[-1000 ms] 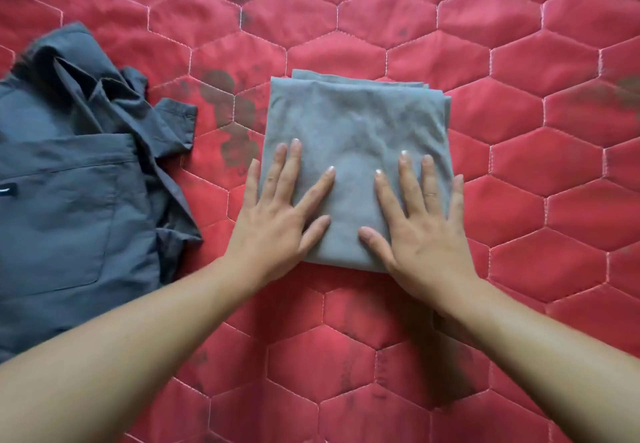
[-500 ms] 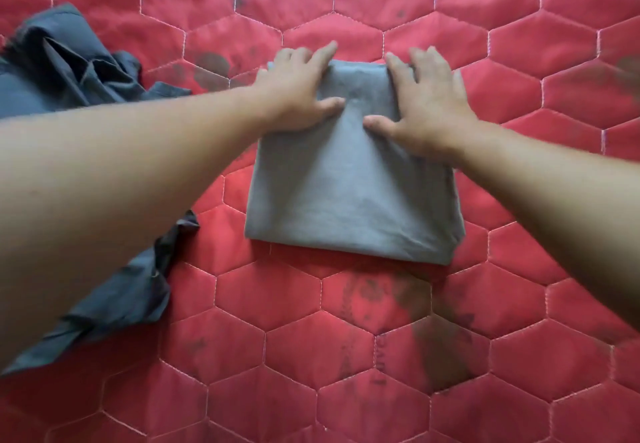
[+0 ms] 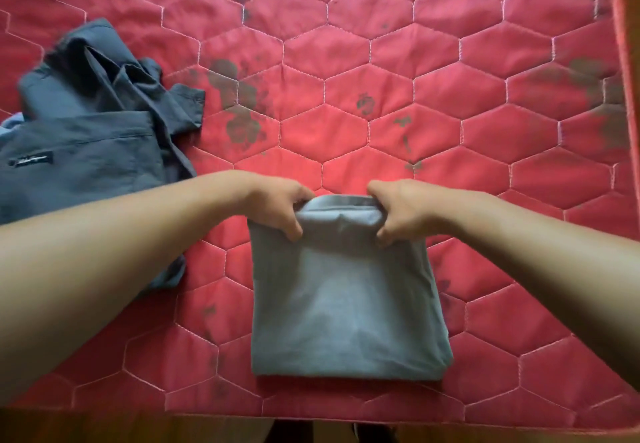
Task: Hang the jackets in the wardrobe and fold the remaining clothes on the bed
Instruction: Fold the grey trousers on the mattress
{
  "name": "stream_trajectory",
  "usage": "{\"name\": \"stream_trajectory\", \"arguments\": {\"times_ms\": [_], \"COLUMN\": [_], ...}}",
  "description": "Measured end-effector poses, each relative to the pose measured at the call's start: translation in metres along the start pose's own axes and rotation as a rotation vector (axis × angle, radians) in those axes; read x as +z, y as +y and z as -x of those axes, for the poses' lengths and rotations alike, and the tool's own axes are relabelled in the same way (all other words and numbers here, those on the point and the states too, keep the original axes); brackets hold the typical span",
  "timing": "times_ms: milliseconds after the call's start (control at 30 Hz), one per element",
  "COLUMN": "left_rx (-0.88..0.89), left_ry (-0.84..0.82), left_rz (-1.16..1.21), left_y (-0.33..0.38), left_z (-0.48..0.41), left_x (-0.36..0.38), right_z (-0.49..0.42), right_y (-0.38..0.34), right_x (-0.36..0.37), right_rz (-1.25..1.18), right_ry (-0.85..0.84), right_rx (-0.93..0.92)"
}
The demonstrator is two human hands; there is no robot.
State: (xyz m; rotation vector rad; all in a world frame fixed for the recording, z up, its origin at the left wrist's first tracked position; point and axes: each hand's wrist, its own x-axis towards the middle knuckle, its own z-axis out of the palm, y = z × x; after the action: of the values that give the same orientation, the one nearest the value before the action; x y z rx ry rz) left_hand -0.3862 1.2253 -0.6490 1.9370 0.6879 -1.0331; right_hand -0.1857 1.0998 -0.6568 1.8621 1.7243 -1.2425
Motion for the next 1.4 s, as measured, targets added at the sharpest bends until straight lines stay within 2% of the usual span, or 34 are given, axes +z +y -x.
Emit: {"name": "stream_trajectory", "arguments": {"times_ms": [67,133,267,333,400,500,533,600,633,667,700,733,800,833,867,1033,1133,1233,1300,1400], "left_rx": [0.01,0.025,0.069,0.144,0.22,0.206,0.137,-0.03,-0.074,-0.083,-0.067,-0.029,0.03,0.035,0.021,-0.161,-0.15,-0.136,-0.101,-0.063], "left_ry": [0.001,0.089,0.513,0.655,0.744,0.934,0.936,0.74,0.631,0.599,0.646,0.768,1.044,1.106,1.129,1.03,1.014,0.888,0.896,1.052], "left_rz": [0.002,-0.019,-0.067,-0.101,-0.206,-0.358,-0.404,-0.466,-0.473,-0.459,-0.411,-0.343,-0.244,-0.228,-0.233,-0.269,-0.264,-0.214,-0.166,-0.188], "left_y": [0.006,0.02,0.05,0.059,0.061,0.056,0.053,0.047,0.044,0.04,0.037,0.034,0.029,0.029,0.03,0.018,0.01,0.013,0.014,0.014], "left_z": [0.015,0.035,0.096,0.123,0.132,0.108,0.093,0.067,0.057,0.05,0.043,0.036,0.016,0.006,-0.006,-0.067,-0.081,-0.069,-0.059,-0.057], "left_x": [0.004,-0.015,-0.086,-0.105,-0.097,-0.04,-0.012,0.055,0.087,0.112,0.127,0.133,0.12,0.106,0.091,0.058,0.058,0.046,0.033,0.013], "right_z": [0.018,0.038,0.088,0.11,0.119,0.11,0.103,0.093,0.089,0.087,0.085,0.08,0.063,0.051,0.037,-0.028,-0.043,-0.032,-0.025,-0.033], "right_y": [-0.004,-0.009,-0.013,-0.01,-0.011,-0.014,-0.015,-0.02,-0.021,-0.02,-0.02,-0.019,-0.013,-0.011,-0.009,0.01,0.017,0.011,0.011,0.018], "right_x": [-0.006,-0.031,-0.116,-0.14,-0.138,-0.087,-0.061,0.001,0.031,0.055,0.073,0.081,0.081,0.073,0.065,0.06,0.065,0.05,0.035,0.014], "right_rz": [-0.073,-0.054,0.086,0.193,0.296,0.411,0.43,0.418,0.393,0.364,0.318,0.251,0.123,0.097,0.1,0.152,0.112,0.1,0.081,0.122], "right_ry": [-0.089,-0.025,0.433,0.642,0.759,0.79,0.746,0.521,0.412,0.36,0.377,0.468,0.77,0.883,0.923,0.731,0.709,0.613,0.689,0.836], "right_rx": [0.018,-0.001,-0.074,-0.144,-0.2,-0.132,-0.085,0.022,0.054,0.07,0.069,0.049,-0.008,-0.025,-0.025,0.14,0.181,0.188,0.17,0.135]}}
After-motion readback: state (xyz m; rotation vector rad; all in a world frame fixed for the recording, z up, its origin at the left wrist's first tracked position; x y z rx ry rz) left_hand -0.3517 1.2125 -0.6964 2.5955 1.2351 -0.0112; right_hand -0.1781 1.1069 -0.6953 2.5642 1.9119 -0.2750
